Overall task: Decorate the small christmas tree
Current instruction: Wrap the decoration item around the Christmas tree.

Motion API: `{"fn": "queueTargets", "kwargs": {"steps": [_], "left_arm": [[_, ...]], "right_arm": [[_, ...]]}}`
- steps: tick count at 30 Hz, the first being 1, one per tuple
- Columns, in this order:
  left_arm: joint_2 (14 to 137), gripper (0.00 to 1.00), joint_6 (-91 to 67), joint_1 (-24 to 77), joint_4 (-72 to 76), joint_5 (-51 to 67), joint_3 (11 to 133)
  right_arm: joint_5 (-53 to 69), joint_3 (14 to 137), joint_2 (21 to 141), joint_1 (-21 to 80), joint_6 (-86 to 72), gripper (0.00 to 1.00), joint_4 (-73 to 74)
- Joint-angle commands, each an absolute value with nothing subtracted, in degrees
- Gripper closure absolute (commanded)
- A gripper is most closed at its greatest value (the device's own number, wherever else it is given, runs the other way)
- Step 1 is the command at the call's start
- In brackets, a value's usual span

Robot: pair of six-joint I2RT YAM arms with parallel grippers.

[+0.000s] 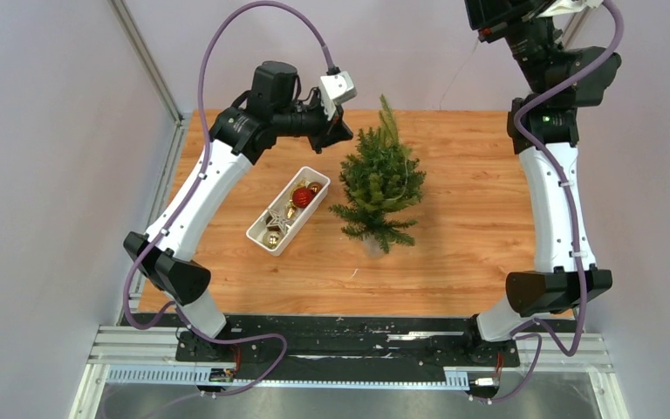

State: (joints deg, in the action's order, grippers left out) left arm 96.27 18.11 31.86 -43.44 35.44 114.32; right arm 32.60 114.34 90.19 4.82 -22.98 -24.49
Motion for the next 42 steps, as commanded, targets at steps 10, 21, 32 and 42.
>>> {"fn": "queueTargets", "kwargs": {"steps": [10, 21, 32, 42], "left_arm": [[93.57, 1.00, 8.09, 31.91, -39.32, 29.17, 116.16], [93.15, 1.00, 7.70, 31.92, -38.88, 30.42, 112.28], [93.93, 1.00, 7.39, 31.91, -38.23, 28.32, 113.69], [93.26, 0.97, 7.53, 31.91, -38.04, 29.76, 110.45]], "right_arm": [[27.59, 114.99, 86.01, 5.01, -21.76, 1.00, -33.31], [26.20, 115.35, 87.36, 5.00, -15.70, 1.00, -29.24], [26.57, 115.30, 95.75, 5.03, -13.64, 1.00, -24.92], [24.06, 99.87, 91.21, 3.12, -10.64, 1.00, -22.59]]}}
